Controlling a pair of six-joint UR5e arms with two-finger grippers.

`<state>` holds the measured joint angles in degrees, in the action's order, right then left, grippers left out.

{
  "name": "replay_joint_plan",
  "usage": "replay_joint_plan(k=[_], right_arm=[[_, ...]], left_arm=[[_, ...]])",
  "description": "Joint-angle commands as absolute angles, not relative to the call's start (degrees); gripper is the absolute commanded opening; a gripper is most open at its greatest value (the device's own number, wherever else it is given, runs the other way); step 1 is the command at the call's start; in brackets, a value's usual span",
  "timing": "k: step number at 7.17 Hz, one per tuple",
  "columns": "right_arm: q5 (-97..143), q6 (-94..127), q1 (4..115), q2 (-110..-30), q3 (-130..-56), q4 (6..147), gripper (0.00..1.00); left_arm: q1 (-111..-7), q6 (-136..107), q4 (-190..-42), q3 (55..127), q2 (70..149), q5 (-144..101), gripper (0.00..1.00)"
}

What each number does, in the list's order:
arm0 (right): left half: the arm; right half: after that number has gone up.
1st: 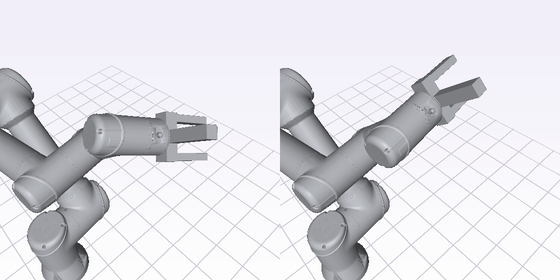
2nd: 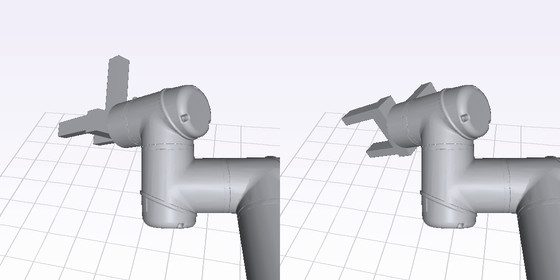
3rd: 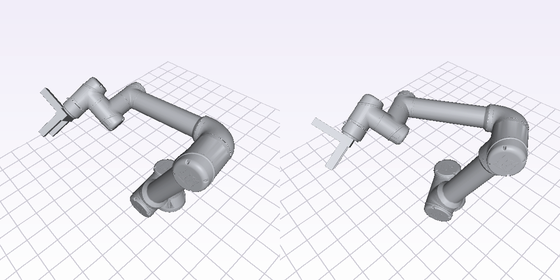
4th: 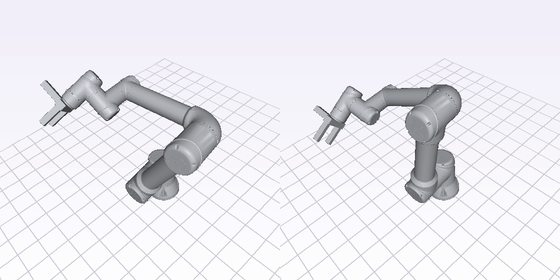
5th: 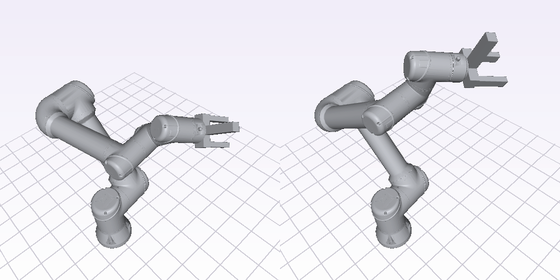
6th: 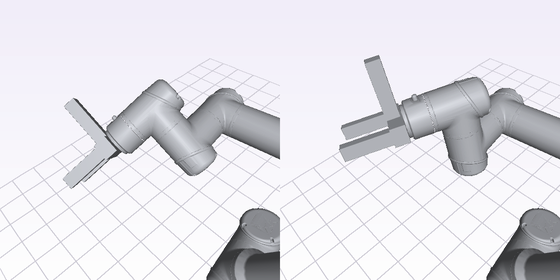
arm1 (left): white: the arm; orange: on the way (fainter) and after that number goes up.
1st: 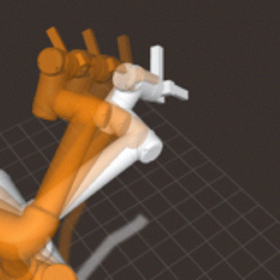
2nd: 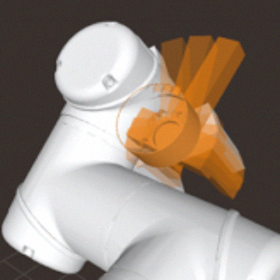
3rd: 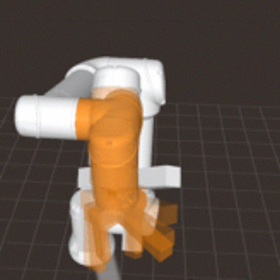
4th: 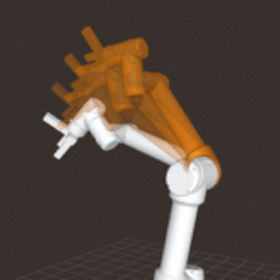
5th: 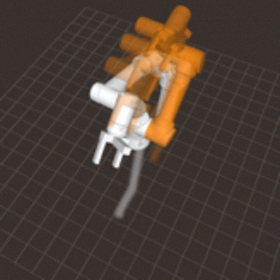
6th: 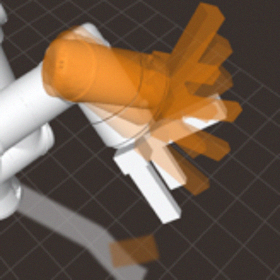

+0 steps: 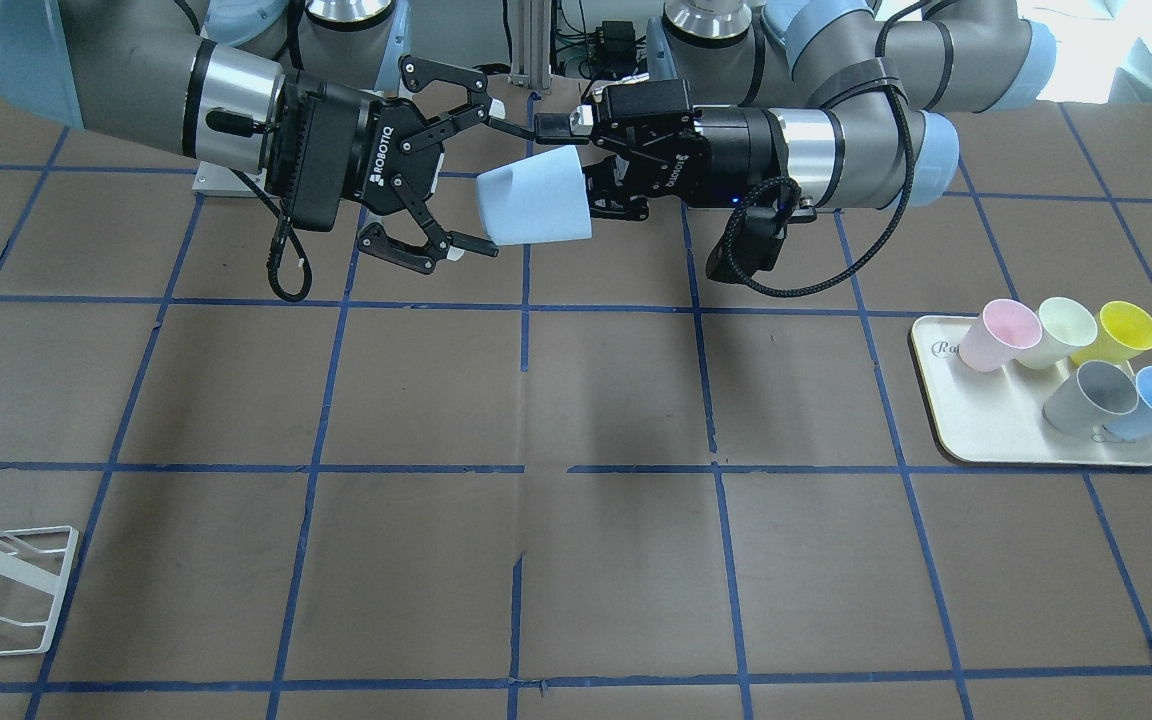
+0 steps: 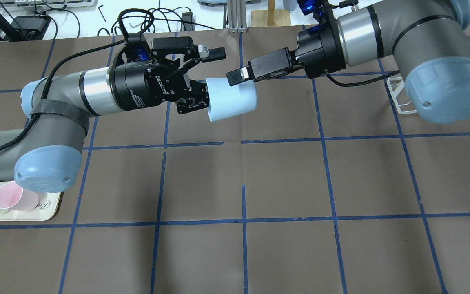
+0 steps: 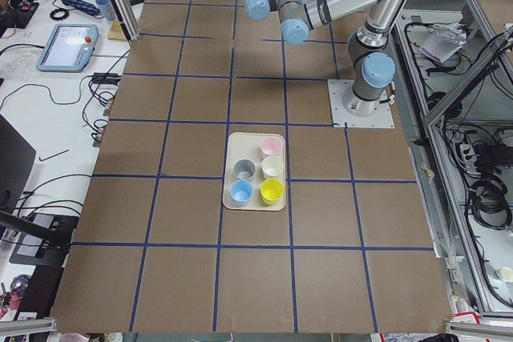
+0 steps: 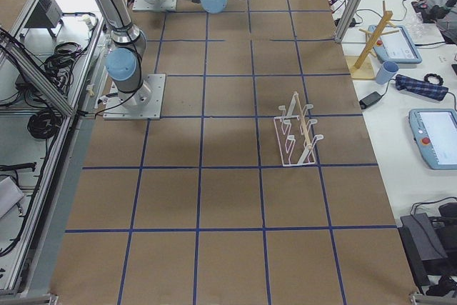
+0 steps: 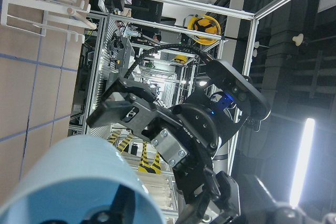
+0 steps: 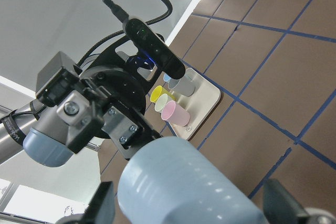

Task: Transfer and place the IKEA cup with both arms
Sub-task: 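Open the right gripper and withdraw it while the left gripper holds the cup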

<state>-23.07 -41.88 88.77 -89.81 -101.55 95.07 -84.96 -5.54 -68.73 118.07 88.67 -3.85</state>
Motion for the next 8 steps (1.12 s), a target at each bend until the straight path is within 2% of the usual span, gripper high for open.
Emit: replay_joint_plan(k=[1,4,5,6,8], right_arm=[[-23.5,-41.4,88.6,-89.4,-101.1,95.1,1.0],[-26.9,-41.4,87.2,-89.6,-101.1,95.0,1.0],[-29.6,-41.4,87.2,-89.8,-101.1,95.0,1.0],[-32.0,-41.5,87.0,-90.2,-101.2,94.9,1.0],[-35.2,-41.6,84.0,-91.8,-101.2,93.9,1.0]], left_arm=[[-84.4,-7.0,-68.7,118.0,88.4,-3.8,0.54],[-84.0,-8.2,-68.7,118.1,88.3,-3.7,0.54],[-83.8,-8.2,-68.7,118.1,88.3,-3.6,0.3],[-83.8,-8.3,-68.8,118.1,88.2,-3.3,0.0],[-83.8,-13.2,-67.6,118.0,88.0,-3.2,0.0]])
